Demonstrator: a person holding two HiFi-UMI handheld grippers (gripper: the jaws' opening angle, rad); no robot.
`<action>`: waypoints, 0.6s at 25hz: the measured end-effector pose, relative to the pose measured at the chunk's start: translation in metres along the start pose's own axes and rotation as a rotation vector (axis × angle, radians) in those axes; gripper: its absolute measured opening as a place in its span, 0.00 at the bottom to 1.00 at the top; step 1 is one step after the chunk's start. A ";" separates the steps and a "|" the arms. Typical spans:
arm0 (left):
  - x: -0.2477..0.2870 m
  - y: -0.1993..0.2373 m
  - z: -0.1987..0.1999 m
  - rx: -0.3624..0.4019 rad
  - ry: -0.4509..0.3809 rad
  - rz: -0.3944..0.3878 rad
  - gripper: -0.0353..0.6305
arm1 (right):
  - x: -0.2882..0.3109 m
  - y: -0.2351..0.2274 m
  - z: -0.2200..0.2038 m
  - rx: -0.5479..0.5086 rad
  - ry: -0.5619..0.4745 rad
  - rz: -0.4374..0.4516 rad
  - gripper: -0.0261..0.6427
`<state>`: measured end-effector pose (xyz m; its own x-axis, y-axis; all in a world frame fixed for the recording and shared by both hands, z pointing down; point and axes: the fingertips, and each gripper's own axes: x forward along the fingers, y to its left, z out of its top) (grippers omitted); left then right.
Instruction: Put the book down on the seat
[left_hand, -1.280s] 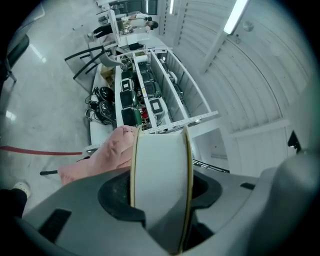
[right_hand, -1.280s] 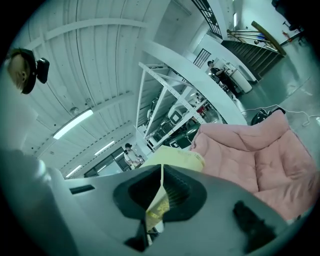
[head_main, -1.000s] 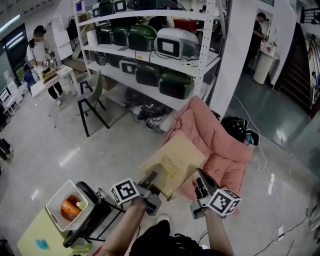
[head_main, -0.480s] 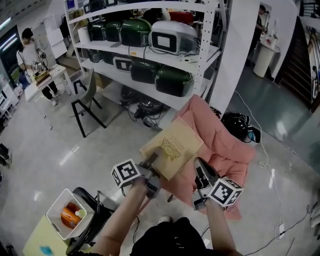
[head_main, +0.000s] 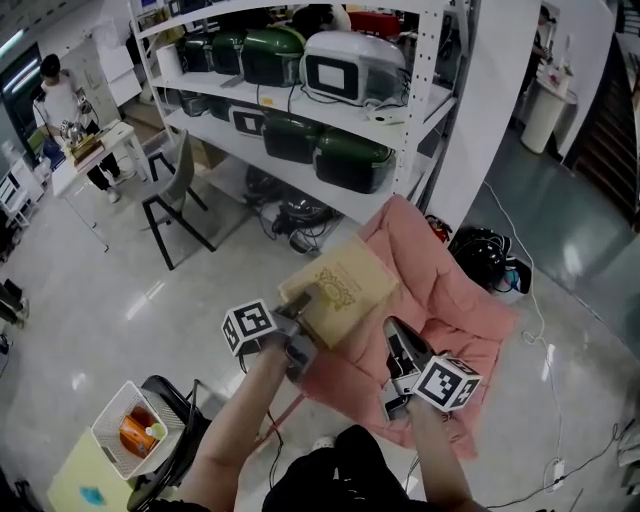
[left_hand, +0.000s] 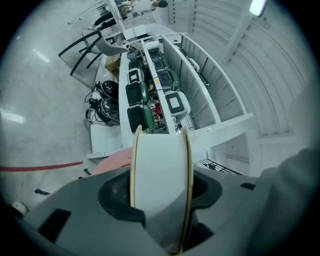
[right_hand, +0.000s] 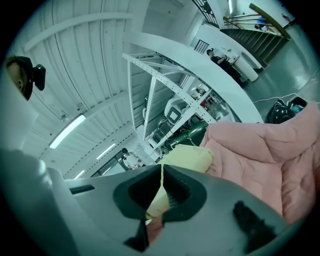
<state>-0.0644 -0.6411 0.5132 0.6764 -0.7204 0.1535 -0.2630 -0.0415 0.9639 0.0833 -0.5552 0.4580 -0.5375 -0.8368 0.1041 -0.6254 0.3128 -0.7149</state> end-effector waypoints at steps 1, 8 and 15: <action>0.005 0.003 0.001 -0.008 -0.004 0.006 0.40 | 0.004 -0.004 0.001 0.002 0.008 0.002 0.06; 0.033 0.029 0.003 -0.016 0.008 0.065 0.40 | 0.025 -0.029 0.001 0.039 0.048 0.009 0.06; 0.041 0.049 0.004 -0.012 0.000 0.111 0.41 | 0.029 -0.043 0.003 0.057 0.061 0.001 0.06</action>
<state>-0.0526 -0.6753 0.5653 0.6432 -0.7204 0.2594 -0.3283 0.0465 0.9434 0.0962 -0.5943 0.4899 -0.5723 -0.8073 0.1438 -0.5924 0.2857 -0.7533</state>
